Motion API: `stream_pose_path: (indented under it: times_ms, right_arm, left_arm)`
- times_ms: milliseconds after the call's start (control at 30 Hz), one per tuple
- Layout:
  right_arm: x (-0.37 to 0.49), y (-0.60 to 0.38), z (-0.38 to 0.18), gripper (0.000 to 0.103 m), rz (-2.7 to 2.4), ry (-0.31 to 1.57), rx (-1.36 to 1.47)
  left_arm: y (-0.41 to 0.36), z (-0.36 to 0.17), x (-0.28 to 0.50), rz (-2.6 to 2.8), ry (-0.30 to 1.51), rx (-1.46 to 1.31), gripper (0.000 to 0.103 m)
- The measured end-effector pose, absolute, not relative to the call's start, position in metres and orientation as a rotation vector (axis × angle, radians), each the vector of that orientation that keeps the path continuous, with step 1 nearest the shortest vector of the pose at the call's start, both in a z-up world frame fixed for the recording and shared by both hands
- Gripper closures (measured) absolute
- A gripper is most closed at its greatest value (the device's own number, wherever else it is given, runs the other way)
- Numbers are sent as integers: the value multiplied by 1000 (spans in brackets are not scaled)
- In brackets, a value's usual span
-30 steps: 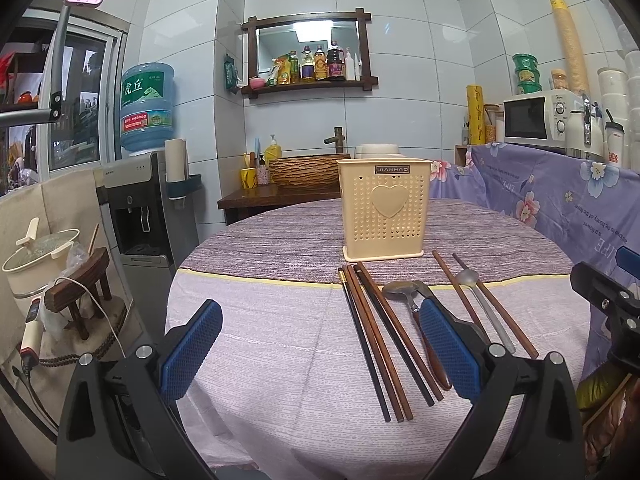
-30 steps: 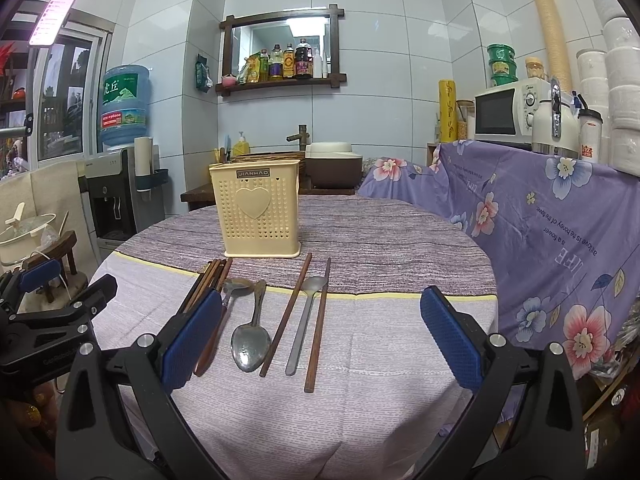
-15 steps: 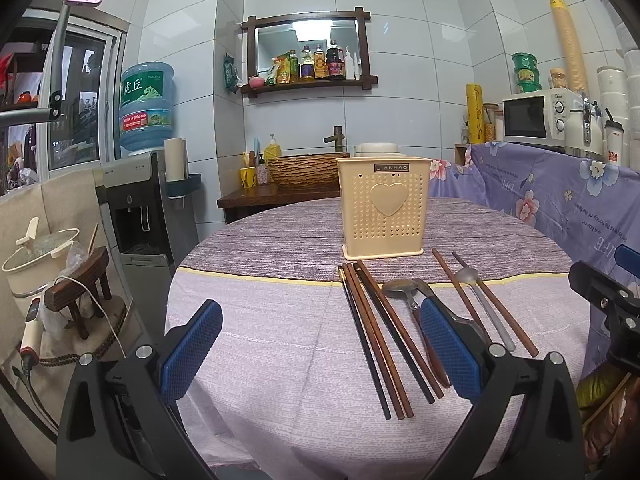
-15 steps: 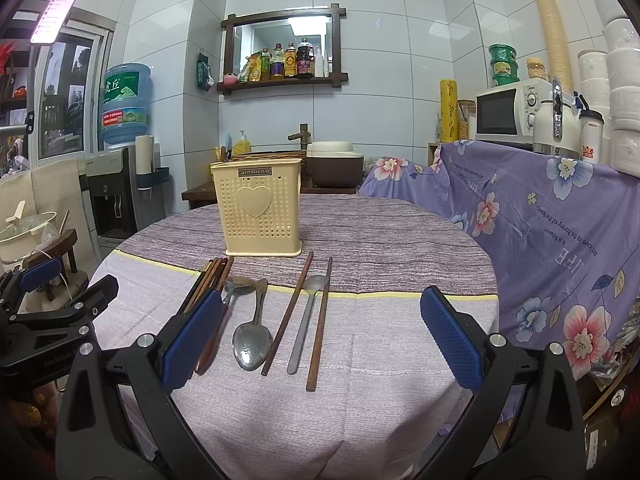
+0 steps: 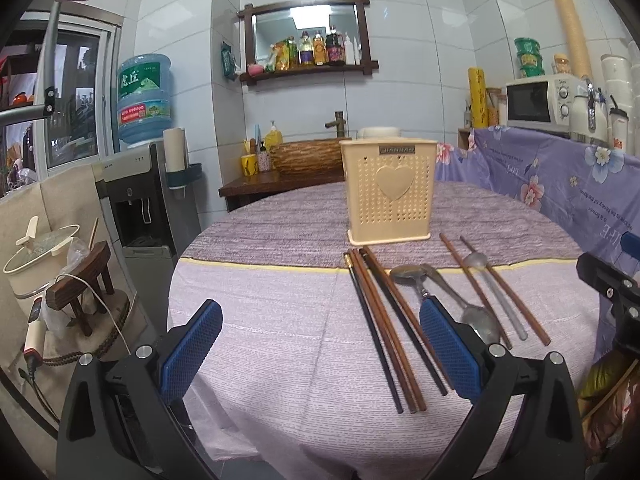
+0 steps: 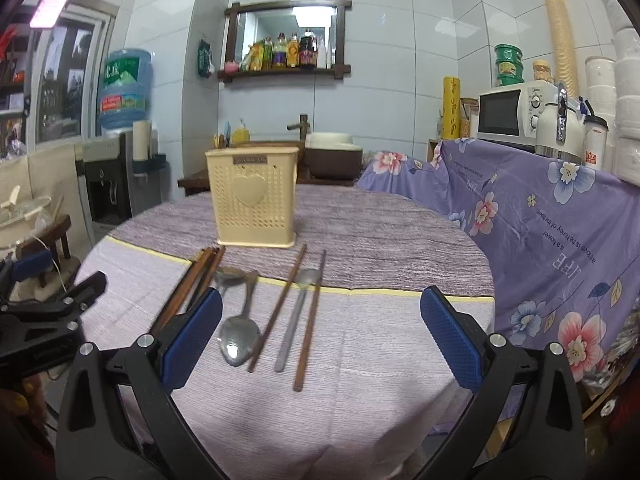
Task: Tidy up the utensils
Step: 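Lower the left tool onto a black chopstick while the right tool lowers onto a brown chopstick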
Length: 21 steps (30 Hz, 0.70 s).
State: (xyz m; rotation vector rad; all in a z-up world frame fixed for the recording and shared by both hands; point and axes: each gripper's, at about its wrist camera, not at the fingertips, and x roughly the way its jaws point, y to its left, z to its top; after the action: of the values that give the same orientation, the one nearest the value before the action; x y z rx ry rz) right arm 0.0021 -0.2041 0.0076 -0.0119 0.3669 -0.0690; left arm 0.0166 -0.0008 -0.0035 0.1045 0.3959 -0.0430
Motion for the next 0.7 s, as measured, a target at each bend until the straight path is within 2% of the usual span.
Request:
stream_pose_path:
  times_ms: [100, 167, 267, 333, 400, 533, 633, 700]
  right_arm:
    - [24, -218, 4, 5, -96, 432, 1]
    - [46, -225, 3, 5, -74, 503, 21]
    - [75, -227, 2, 5, -71, 580, 9]
    - [94, -227, 4, 5, -56, 618, 17]
    - [113, -229, 6, 5, -30, 656, 43]
    - [148, -233, 8, 7, 21, 724, 100]
    - [160, -235, 5, 11, 31, 759, 106]
    - [164, -234, 2, 11, 33, 769, 107]
  left_arm:
    - [6, -3, 36, -50, 445, 124, 5]
    - [12, -1, 53, -77, 507, 122, 9]
    - [16, 5, 90, -137, 635, 110, 21]
    - [15, 7, 110, -158, 687, 106, 36]
    - [10, 7, 127, -191, 738, 103, 44]
    - [4, -3, 161, -250, 858, 73, 71]
    - [0, -13, 173, -270, 926, 59, 81]
    - [-4, -19, 176, -287, 960, 50, 81]
